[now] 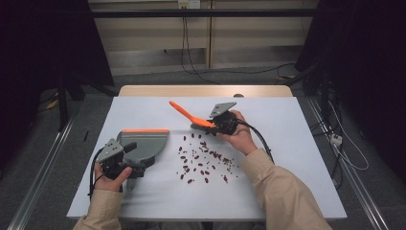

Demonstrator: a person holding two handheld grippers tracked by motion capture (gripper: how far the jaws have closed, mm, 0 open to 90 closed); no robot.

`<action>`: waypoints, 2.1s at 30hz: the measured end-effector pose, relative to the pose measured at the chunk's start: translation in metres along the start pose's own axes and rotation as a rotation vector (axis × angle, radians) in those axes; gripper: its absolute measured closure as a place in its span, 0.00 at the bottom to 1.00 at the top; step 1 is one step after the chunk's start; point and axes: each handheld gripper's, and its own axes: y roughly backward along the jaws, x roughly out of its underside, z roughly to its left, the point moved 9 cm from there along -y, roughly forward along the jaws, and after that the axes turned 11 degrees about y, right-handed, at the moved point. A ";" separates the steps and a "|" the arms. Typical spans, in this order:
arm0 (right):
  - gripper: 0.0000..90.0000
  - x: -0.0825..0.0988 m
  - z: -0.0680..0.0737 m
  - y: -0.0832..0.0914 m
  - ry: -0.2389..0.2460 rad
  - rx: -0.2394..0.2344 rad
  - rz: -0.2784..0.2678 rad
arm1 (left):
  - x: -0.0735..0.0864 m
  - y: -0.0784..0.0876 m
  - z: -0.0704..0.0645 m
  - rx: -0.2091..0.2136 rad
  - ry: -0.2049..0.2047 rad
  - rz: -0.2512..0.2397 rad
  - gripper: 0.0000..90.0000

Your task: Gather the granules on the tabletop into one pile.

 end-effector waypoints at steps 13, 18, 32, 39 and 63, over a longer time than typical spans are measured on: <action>0.79 0.002 0.038 0.020 0.062 -0.077 -0.021 | 0.000 0.001 -0.001 -0.001 -0.005 -0.003 0.06; 0.79 0.003 0.048 0.027 0.073 -0.095 -0.020 | 0.000 0.001 -0.002 0.000 -0.005 -0.003 0.06; 0.79 0.003 0.068 0.040 0.063 -0.131 -0.040 | 0.000 0.001 -0.003 -0.002 -0.013 0.000 0.06; 0.79 -0.010 0.053 0.045 0.010 -0.109 -0.115 | 0.000 0.000 -0.004 0.002 -0.012 0.001 0.06; 0.79 -0.032 0.036 -0.020 0.088 -0.107 -0.083 | 0.000 0.000 0.002 -0.001 0.005 0.003 0.06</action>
